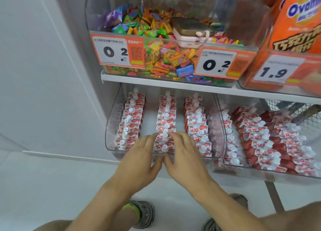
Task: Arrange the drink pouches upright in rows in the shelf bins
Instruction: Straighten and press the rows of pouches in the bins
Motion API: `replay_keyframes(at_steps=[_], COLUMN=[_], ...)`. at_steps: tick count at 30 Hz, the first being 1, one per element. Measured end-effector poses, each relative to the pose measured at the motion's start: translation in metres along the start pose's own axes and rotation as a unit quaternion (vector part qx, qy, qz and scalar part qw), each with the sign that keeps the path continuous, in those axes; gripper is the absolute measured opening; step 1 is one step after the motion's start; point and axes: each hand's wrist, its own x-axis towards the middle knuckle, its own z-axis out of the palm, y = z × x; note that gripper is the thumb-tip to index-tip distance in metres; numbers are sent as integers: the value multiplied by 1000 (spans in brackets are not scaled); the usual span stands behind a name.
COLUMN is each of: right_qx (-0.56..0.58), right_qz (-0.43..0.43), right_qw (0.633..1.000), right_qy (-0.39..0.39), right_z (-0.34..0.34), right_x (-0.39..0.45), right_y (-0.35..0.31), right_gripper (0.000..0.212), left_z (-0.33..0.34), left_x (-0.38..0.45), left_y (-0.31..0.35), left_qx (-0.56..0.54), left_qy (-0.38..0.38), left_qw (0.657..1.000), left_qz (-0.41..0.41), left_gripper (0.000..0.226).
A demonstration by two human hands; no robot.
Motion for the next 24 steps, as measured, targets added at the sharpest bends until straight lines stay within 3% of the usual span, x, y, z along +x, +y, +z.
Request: replay_keyframes(at_steps=[3, 5, 9, 14, 18, 24], right_qx=[-120, -137, -95, -34, -32, -8], right_qz=[-1, -23, -16, -24, -28, -7], right_qw=[986, 981, 989, 998, 999, 1000], right_qy=[-118, -138, -109, -57, -31, 22], right_z=[-2, -2, -1, -2, 0, -4], right_x=[-8, -8, -3, -2, 3, 21], right_y=[10, 12, 16, 25, 28, 29], right_gripper=[50, 41, 28, 12, 19, 8], left_z=[12, 18, 25, 28, 28, 31], left_x=[10, 13, 9, 4, 10, 34], left_y=[-8, -10, -18, -26, -24, -31], left_qx=[70, 111, 104, 82, 74, 53], left_qy=[-85, -92, -8, 70, 107, 133], left_qw=[993, 988, 993, 991, 990, 988], left_qz=[-38, -54, -55, -76, -45, -51], left_gripper=[69, 62, 33, 35, 32, 30])
